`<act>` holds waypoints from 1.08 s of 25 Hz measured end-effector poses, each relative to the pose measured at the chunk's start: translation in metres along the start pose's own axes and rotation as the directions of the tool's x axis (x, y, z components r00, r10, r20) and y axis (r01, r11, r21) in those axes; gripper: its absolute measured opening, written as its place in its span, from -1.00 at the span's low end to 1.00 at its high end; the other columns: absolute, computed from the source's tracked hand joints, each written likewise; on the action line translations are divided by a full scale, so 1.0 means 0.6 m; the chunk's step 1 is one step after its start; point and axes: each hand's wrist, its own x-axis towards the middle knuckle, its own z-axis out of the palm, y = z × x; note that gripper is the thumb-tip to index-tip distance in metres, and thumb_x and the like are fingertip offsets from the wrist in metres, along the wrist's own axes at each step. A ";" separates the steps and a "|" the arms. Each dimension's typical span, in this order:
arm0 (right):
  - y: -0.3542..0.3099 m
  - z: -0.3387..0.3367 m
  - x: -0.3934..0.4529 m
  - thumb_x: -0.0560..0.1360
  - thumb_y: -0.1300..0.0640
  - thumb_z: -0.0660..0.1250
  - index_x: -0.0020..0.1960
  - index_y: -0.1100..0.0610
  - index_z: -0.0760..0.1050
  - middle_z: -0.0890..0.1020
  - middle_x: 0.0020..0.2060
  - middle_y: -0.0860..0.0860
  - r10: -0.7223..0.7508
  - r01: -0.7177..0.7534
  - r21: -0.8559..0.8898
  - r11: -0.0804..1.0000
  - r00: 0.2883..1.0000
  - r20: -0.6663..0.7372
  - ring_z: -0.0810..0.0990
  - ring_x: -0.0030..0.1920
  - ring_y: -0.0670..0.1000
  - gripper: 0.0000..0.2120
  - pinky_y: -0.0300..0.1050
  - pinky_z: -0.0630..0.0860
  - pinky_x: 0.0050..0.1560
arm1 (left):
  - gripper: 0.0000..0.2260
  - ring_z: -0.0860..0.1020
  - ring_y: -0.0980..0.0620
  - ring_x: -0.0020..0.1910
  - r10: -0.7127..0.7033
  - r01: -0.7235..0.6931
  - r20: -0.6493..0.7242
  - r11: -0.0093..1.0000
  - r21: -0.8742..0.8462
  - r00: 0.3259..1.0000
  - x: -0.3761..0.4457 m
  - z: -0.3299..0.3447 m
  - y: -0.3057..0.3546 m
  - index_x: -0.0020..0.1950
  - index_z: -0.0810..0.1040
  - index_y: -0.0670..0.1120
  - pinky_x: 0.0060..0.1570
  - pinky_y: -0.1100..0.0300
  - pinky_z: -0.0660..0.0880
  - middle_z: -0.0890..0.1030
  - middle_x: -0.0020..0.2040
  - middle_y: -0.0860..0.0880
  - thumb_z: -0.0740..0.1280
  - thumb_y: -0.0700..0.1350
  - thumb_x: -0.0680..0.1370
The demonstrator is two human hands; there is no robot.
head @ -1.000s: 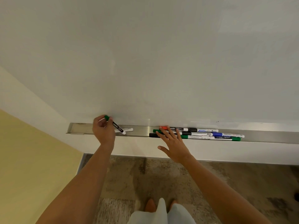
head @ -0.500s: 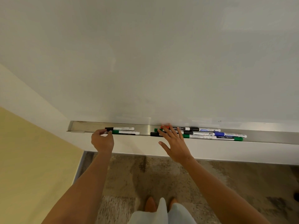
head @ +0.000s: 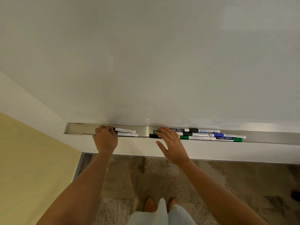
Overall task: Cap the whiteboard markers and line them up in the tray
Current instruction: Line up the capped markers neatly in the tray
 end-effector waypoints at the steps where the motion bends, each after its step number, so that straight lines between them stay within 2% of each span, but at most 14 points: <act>1: 0.000 0.000 -0.001 0.62 -0.02 0.19 0.40 0.06 0.41 0.43 0.40 -0.01 0.002 -0.002 0.000 1.000 1.000 0.001 0.26 0.47 -0.01 -0.62 -0.01 0.19 0.47 | -0.76 0.44 -0.20 0.12 0.061 -0.062 0.017 0.997 0.045 0.998 0.000 0.002 -0.002 0.04 0.64 -0.17 0.09 -0.10 0.37 0.58 0.07 -0.17 0.19 -0.15 0.60; 5: 0.004 0.001 -0.006 0.63 -0.04 0.18 0.40 0.04 0.40 0.43 0.39 -0.03 0.017 -0.017 -0.003 1.000 1.000 0.006 0.25 0.47 -0.03 -0.62 -0.08 0.13 0.47 | -0.76 0.45 -0.15 0.14 0.231 -0.242 0.083 0.957 0.159 0.969 -0.005 0.010 -0.010 0.10 0.63 -0.10 0.14 -0.07 0.33 0.57 0.07 -0.11 0.20 -0.08 0.61; 11: 0.006 0.002 -0.006 0.63 -0.10 0.11 0.39 0.00 0.38 0.43 0.38 -0.05 0.038 -0.038 -0.007 0.999 0.999 0.002 0.27 0.45 -0.06 -0.62 -0.16 0.09 0.44 | -0.77 0.46 -0.12 0.18 0.312 -0.319 0.087 0.943 0.091 0.946 -0.017 0.008 -0.013 0.20 0.58 -0.09 0.19 -0.06 0.32 0.58 0.13 -0.08 0.23 -0.14 0.59; 14: 0.007 0.001 -0.008 0.63 -0.09 0.12 0.37 0.00 0.38 0.44 0.35 -0.07 0.043 -0.043 0.000 0.999 0.999 -0.010 0.31 0.41 -0.06 -0.64 -0.15 0.15 0.41 | -0.76 0.45 -0.11 0.20 0.354 -0.367 0.121 0.923 0.112 0.927 -0.019 0.003 -0.017 0.22 0.58 -0.09 0.21 -0.05 0.30 0.58 0.13 -0.06 0.26 -0.15 0.58; 17: 0.013 0.000 -0.014 0.63 -0.04 0.16 0.36 0.03 0.41 0.49 0.30 -0.06 0.120 -0.120 -0.009 0.993 0.992 -0.043 0.38 0.34 -0.03 -0.66 -0.12 0.20 0.37 | -0.74 0.44 -0.09 0.22 0.345 -0.363 0.142 0.923 0.128 0.928 -0.019 0.001 -0.017 0.25 0.56 -0.09 0.23 -0.04 0.30 0.56 0.16 -0.06 0.24 -0.15 0.59; 20: 0.024 -0.002 -0.024 0.61 0.05 0.25 0.27 0.10 0.50 0.57 0.16 0.02 0.186 -0.188 -0.039 0.981 0.981 -0.057 0.48 0.21 0.06 -0.73 -0.02 0.38 0.27 | -0.75 0.44 -0.09 0.23 0.351 -0.368 0.135 0.921 0.126 0.926 -0.018 0.001 -0.011 0.23 0.56 -0.09 0.24 -0.03 0.32 0.56 0.18 -0.06 0.24 -0.14 0.59; 23: 0.028 -0.006 -0.024 0.59 0.08 0.28 0.22 0.13 0.54 0.58 0.11 0.05 0.169 -0.171 -0.114 0.979 0.985 -0.019 0.52 0.14 0.09 -0.75 -0.01 0.42 0.18 | -0.78 0.45 -0.09 0.21 0.397 -0.410 0.129 0.907 0.098 0.909 -0.019 0.003 0.002 0.20 0.57 -0.06 0.24 -0.02 0.32 0.56 0.17 -0.06 0.26 -0.14 0.57; 27: 0.027 -0.009 -0.013 0.58 0.09 0.31 0.24 0.15 0.54 0.60 0.13 0.07 0.165 -0.164 -0.168 0.972 0.986 -0.010 0.54 0.15 0.11 -0.73 0.04 0.43 0.18 | -0.78 0.46 -0.07 0.19 0.446 -0.457 0.159 0.889 0.037 0.881 -0.025 0.009 0.023 0.18 0.58 -0.05 0.22 0.04 0.31 0.56 0.14 -0.04 0.28 -0.15 0.56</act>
